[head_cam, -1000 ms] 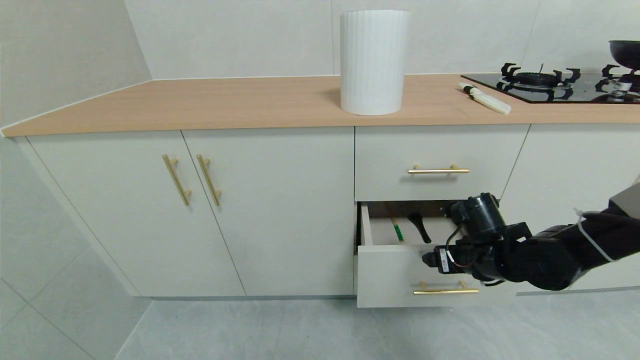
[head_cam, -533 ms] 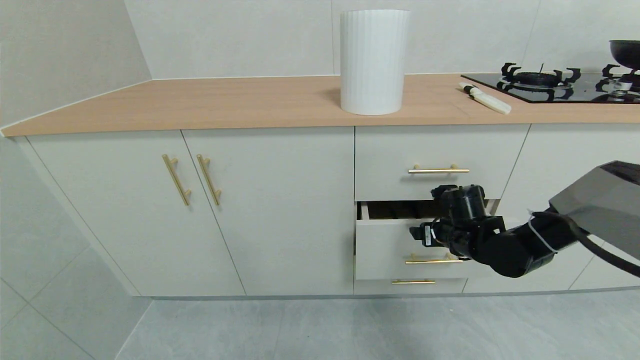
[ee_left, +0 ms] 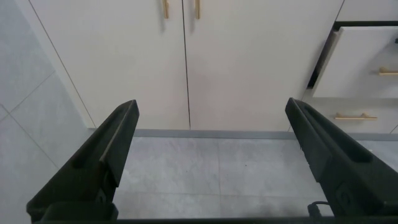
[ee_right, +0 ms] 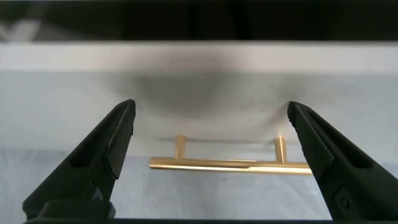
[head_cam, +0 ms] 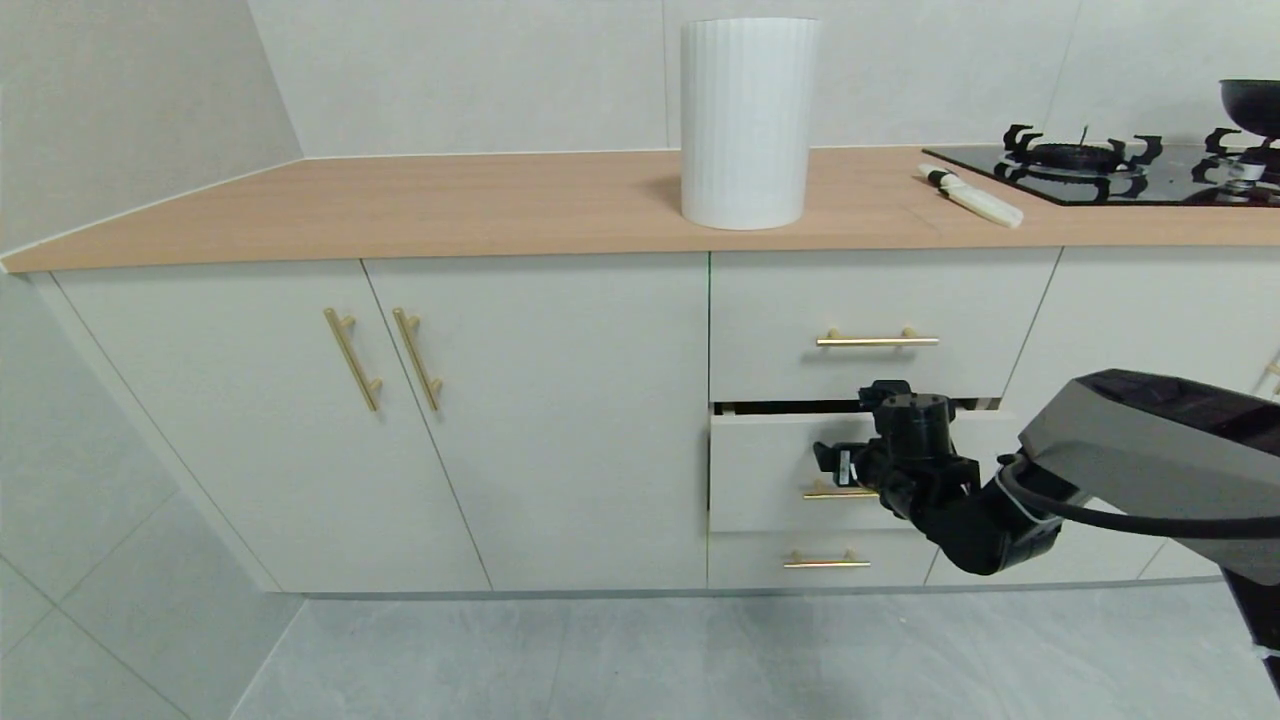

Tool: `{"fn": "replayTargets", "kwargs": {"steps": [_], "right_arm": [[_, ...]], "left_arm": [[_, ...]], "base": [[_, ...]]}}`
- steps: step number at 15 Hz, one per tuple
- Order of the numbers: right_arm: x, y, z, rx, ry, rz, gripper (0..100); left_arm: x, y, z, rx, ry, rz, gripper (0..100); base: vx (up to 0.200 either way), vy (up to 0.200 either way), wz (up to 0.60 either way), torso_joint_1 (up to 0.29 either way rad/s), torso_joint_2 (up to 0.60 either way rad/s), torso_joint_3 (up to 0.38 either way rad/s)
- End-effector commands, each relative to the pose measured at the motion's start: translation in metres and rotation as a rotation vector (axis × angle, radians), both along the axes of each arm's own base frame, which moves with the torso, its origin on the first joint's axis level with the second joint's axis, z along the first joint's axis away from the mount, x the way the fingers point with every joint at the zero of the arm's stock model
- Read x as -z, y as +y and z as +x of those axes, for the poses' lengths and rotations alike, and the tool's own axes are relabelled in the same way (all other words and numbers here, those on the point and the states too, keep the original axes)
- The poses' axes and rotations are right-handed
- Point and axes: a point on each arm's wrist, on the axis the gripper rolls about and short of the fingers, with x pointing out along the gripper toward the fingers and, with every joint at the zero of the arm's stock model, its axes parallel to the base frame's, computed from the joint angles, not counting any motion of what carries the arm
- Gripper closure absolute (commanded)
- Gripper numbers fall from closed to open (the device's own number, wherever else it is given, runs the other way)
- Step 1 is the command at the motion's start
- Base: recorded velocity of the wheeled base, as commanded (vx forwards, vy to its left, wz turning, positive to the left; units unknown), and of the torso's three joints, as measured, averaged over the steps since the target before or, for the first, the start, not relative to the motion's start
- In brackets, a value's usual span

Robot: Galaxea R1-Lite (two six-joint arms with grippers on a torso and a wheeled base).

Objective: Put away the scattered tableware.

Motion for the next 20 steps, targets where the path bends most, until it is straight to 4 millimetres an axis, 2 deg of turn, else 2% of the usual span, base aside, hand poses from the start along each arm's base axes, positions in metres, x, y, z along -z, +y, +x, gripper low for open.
{"fn": "replayTargets", "kwargs": {"steps": [1, 9, 15, 16, 18, 20], "right_arm": [[0.01, -0.002, 0.007, 0.01, 0.004, 0.002, 0], [0.02, -0.02, 0.044, 0.12, -0.105, 0.026, 0], [0.016, -0.021, 0.043, 0.123, -0.112, 0.029, 0], [0.013, -0.022, 0.038, 0.123, -0.103, 0.024, 0], [-0.002, -0.027, 0.016, 0.108, -0.061, 0.013, 0], [-0.032, -0.033, -0.02, 0.063, -0.046, 0.015, 0]], "left_arm": [[0.0, 0.0, 0.0, -0.001, 0.0, 0.0, 0], [0.0, 0.0, 0.0, -0.001, 0.0, 0.0, 0], [0.0, 0.0, 0.0, -0.001, 0.0, 0.0, 0], [0.0, 0.0, 0.0, -0.001, 0.0, 0.0, 0], [0.0, 0.0, 0.0, -0.001, 0.0, 0.0, 0], [0.0, 0.0, 0.0, -0.001, 0.0, 0.0, 0]], "base": [[0.0, 0.0, 0.0, 0.0, 0.0, 0.0], [0.0, 0.0, 0.0, 0.0, 0.0, 0.0], [0.0, 0.0, 0.0, 0.0, 0.0, 0.0], [0.0, 0.0, 0.0, 0.0, 0.0, 0.0], [0.0, 0.0, 0.0, 0.0, 0.0, 0.0], [0.0, 0.0, 0.0, 0.0, 0.0, 0.0]]}}
